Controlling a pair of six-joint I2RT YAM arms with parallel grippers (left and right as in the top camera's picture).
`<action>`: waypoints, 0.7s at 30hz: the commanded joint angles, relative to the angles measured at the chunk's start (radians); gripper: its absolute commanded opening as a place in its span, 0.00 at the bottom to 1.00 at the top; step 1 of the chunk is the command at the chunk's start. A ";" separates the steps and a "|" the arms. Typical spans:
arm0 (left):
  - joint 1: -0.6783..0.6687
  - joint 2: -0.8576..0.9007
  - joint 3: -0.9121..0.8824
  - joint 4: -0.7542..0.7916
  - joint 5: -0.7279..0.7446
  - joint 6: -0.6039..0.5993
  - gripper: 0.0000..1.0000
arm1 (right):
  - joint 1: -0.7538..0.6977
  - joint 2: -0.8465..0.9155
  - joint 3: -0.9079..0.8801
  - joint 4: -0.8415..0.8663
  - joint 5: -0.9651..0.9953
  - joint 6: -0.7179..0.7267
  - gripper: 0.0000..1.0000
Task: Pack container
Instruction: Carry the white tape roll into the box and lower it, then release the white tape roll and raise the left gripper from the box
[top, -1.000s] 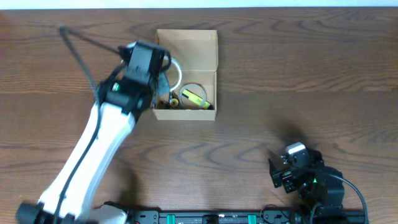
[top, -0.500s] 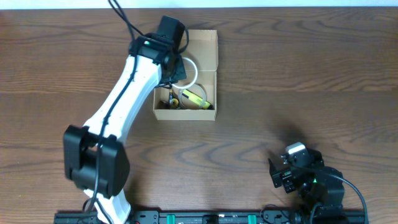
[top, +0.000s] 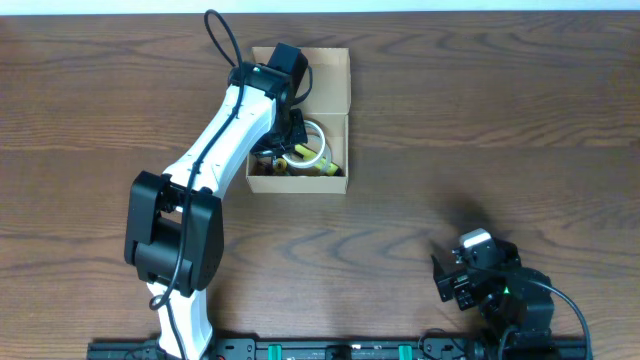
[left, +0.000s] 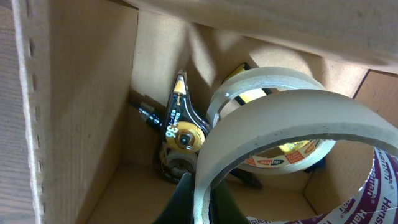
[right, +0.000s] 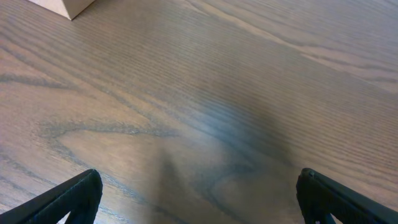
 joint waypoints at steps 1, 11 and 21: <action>0.002 0.020 0.004 -0.006 -0.002 0.011 0.05 | -0.008 -0.005 -0.008 -0.002 -0.005 -0.014 0.99; 0.002 0.092 0.004 -0.006 -0.020 0.011 0.06 | -0.008 -0.005 -0.008 -0.002 -0.005 -0.014 0.99; 0.002 0.103 0.004 -0.005 -0.020 0.011 0.11 | -0.008 -0.005 -0.008 -0.002 -0.005 -0.014 0.99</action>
